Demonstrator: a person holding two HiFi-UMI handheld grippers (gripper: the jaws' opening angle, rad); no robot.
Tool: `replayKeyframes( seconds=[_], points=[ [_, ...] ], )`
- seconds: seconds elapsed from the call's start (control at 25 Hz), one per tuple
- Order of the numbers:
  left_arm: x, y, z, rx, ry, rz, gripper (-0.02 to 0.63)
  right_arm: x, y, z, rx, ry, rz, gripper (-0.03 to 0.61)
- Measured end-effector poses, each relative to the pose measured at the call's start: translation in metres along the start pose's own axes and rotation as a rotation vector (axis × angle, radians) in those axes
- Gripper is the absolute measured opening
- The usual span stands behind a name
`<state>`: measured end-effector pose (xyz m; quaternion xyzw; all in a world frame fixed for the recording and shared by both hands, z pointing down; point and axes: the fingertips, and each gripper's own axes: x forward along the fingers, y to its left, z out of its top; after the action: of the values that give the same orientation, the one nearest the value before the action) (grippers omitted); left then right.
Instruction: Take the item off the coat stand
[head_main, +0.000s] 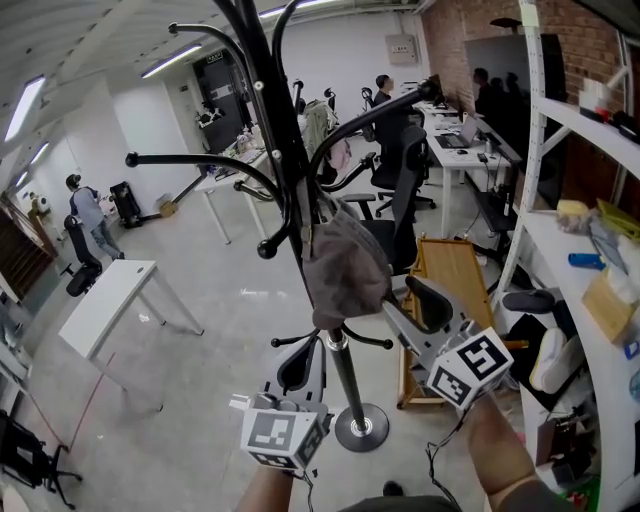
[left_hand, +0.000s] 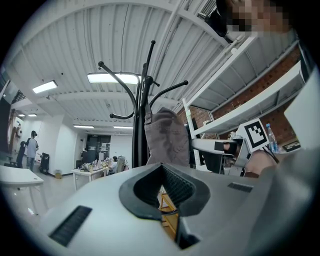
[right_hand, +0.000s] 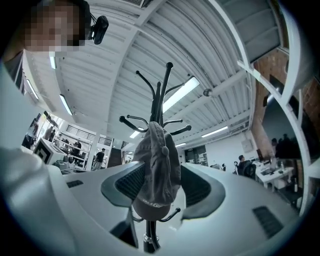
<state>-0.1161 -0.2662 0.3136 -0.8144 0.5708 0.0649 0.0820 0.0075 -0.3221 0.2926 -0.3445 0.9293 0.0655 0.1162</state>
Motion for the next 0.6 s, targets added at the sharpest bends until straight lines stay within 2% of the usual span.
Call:
replayKeyframes(
  seconds=[0.2, 0.52, 0.6],
  points=[
    [0.004, 0.001, -0.005, -0.006, 0.003, 0.003, 0.006, 0.021, 0.004, 0.011, -0.071, -0.006, 0.015, 0.239],
    [0.012, 0.007, -0.001, -0.001, -0.009, 0.008, 0.006, 0.044, 0.002, 0.018, -0.064, -0.016, 0.027, 0.238],
    [0.014, 0.009, 0.001, 0.001, -0.014, 0.01, 0.006, 0.046, 0.005, 0.021, -0.092, -0.024, 0.04, 0.238]
  ],
)
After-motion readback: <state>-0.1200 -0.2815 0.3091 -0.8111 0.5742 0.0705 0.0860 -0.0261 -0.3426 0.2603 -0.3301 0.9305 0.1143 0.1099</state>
